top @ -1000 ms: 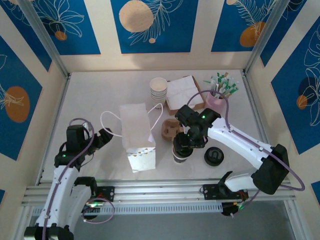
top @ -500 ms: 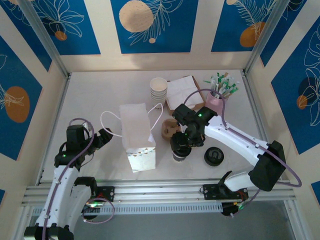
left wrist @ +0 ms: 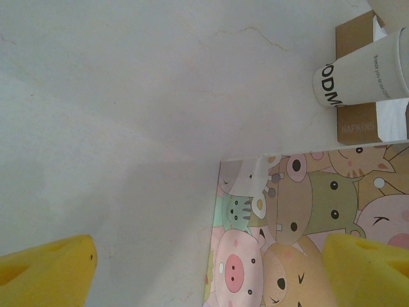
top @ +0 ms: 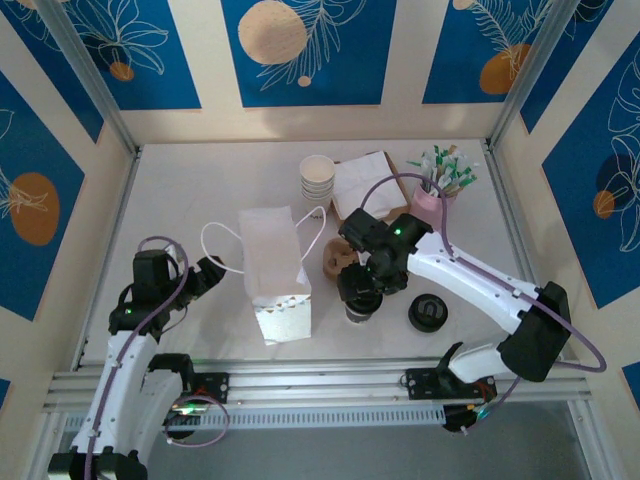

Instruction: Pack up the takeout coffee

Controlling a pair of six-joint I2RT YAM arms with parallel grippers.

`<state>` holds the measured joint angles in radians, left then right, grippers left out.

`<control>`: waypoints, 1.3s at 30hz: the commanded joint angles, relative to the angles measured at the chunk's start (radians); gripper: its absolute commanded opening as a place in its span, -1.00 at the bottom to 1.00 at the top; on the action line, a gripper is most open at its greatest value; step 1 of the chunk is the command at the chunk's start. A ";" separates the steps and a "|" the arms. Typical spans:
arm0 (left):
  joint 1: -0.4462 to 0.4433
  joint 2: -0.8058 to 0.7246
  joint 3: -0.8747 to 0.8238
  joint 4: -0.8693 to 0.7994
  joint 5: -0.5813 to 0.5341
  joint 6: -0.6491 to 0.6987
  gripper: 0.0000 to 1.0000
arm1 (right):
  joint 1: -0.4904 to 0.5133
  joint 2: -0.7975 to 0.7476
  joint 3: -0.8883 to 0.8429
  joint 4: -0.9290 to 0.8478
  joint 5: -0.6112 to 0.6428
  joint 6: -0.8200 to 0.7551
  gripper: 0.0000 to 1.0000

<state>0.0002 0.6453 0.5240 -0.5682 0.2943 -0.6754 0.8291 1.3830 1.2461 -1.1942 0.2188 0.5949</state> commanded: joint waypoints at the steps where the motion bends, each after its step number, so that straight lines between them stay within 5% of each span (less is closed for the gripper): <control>1: 0.011 0.004 -0.008 -0.002 -0.010 -0.006 0.82 | 0.031 -0.054 0.009 -0.004 0.080 0.018 0.72; 10: 0.011 0.004 -0.007 -0.004 -0.008 -0.006 0.82 | 0.042 -0.163 -0.111 0.120 0.099 0.132 0.80; 39: 0.011 0.011 -0.014 0.001 -0.009 -0.008 0.79 | 0.088 -0.036 -0.140 0.114 0.142 0.172 0.58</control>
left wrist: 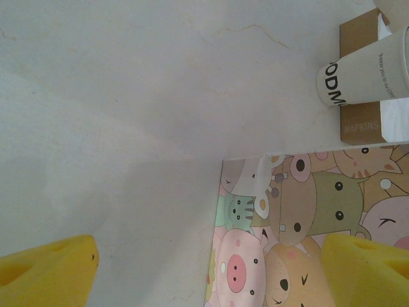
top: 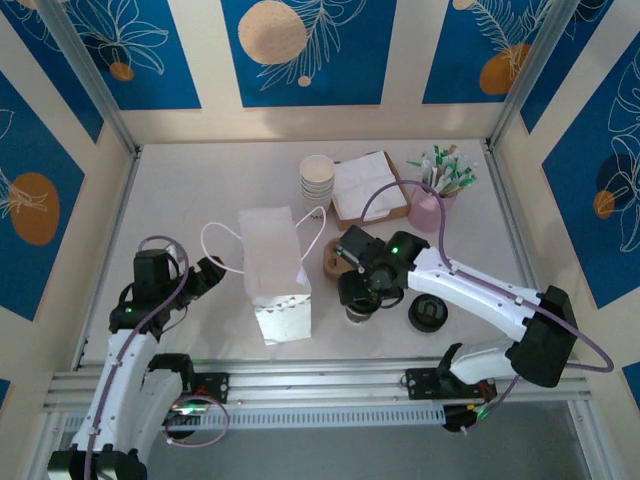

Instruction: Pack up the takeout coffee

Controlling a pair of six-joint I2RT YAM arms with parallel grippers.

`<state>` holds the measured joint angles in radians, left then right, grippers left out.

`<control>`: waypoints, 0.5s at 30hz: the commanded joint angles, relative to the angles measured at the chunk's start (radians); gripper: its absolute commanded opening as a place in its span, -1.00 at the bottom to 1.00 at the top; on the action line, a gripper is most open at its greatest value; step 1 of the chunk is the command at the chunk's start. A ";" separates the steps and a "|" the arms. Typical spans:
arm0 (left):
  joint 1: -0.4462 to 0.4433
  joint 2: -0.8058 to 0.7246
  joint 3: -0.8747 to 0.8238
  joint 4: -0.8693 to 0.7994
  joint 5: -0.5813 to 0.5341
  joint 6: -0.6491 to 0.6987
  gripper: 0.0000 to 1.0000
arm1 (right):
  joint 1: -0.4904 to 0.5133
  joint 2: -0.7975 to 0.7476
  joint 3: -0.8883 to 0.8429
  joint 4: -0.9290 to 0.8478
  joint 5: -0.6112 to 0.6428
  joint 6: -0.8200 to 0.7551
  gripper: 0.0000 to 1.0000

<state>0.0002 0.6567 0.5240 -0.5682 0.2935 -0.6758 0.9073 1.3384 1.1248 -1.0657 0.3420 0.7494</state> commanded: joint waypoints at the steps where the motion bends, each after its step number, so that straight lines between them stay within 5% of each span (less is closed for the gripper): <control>1: 0.011 0.001 -0.014 0.001 -0.008 -0.007 0.79 | 0.011 0.010 -0.020 -0.018 0.021 0.019 0.57; 15: 0.011 -0.002 -0.013 -0.006 -0.005 -0.009 0.79 | 0.021 0.049 -0.012 -0.084 0.045 0.026 0.49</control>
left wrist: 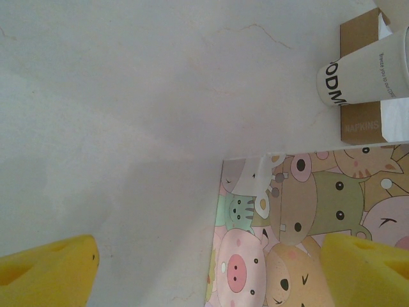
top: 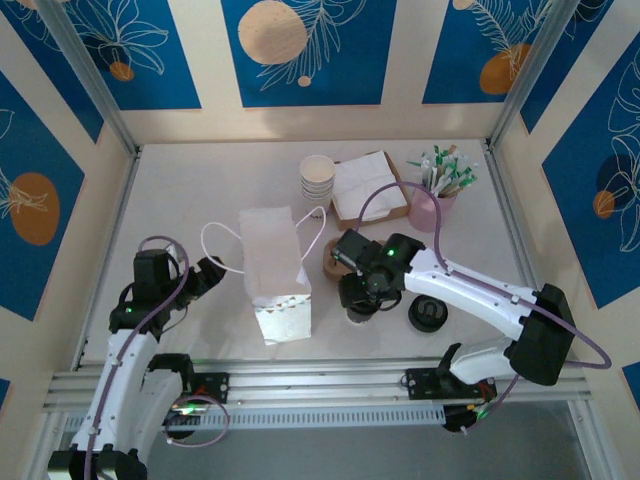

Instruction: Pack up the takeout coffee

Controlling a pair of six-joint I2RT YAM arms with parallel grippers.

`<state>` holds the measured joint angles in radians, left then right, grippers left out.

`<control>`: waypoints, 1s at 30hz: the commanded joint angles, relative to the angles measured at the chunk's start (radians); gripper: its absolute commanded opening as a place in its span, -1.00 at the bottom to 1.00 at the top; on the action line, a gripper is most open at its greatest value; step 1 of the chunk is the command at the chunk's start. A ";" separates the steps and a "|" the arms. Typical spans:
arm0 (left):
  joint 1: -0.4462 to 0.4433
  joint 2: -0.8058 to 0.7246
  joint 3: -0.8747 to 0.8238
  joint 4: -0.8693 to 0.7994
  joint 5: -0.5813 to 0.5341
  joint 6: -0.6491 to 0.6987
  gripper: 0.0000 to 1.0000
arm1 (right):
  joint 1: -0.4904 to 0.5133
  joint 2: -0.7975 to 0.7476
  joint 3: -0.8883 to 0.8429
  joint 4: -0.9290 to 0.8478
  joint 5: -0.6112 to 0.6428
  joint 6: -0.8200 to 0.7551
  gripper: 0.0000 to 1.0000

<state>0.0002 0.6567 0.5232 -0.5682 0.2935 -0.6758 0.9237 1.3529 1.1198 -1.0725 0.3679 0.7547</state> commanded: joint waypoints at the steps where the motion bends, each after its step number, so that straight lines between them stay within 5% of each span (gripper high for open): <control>1: 0.011 -0.003 -0.012 -0.006 -0.006 -0.009 0.79 | 0.006 0.042 -0.005 -0.084 0.016 0.022 0.48; 30: 0.011 -0.009 -0.012 -0.009 0.002 -0.008 0.76 | -0.129 0.206 -0.023 -0.119 -0.091 -0.115 0.34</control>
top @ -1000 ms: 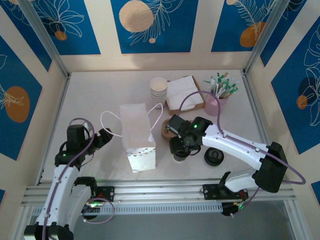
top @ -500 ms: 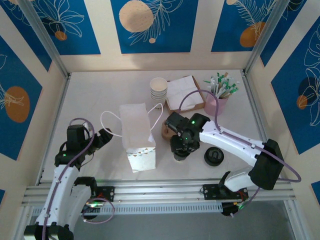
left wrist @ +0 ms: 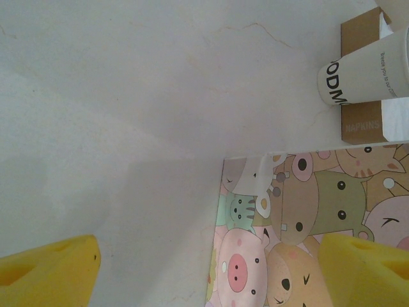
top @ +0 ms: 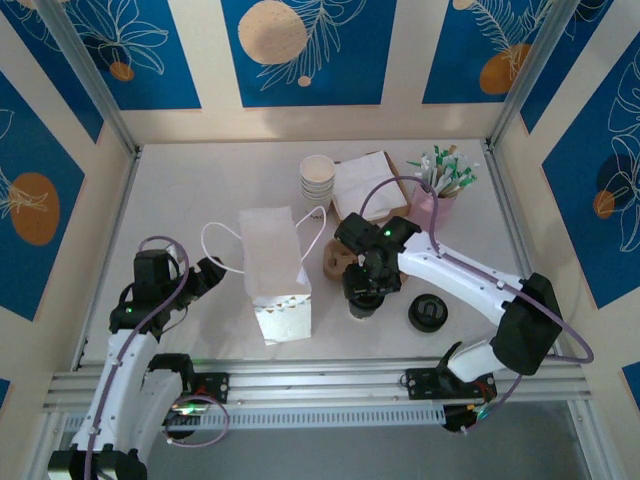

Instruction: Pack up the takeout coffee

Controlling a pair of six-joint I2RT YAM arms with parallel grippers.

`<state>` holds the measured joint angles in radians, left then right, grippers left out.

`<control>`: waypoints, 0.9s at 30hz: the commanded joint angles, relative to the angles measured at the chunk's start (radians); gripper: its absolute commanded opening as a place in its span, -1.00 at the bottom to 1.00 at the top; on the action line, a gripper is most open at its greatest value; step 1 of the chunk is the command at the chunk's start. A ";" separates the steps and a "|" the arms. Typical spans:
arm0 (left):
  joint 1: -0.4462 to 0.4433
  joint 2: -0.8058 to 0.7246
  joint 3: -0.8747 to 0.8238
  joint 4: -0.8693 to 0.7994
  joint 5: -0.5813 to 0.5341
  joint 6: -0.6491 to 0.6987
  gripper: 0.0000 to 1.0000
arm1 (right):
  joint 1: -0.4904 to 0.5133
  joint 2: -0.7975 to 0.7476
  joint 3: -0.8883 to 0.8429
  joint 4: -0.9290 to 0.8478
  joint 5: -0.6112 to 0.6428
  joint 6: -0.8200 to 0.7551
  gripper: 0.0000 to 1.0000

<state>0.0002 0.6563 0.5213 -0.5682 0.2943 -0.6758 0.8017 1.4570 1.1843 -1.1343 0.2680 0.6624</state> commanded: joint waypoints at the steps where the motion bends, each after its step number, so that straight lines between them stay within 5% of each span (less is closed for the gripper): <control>1: 0.011 -0.009 -0.010 -0.009 0.001 -0.009 0.76 | -0.004 0.112 -0.090 -0.058 0.011 -0.022 0.34; 12: 0.011 -0.010 -0.012 -0.009 0.001 -0.007 0.75 | 0.023 0.204 -0.107 -0.054 0.057 -0.008 0.33; 27: 0.011 -0.038 -0.011 -0.021 0.000 -0.012 0.75 | -0.028 -0.040 -0.009 -0.056 -0.047 -0.077 0.36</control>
<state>0.0002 0.6308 0.5205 -0.5686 0.2943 -0.6758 0.7876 1.4395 1.1908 -1.1446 0.2546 0.6109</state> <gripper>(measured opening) 0.876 0.683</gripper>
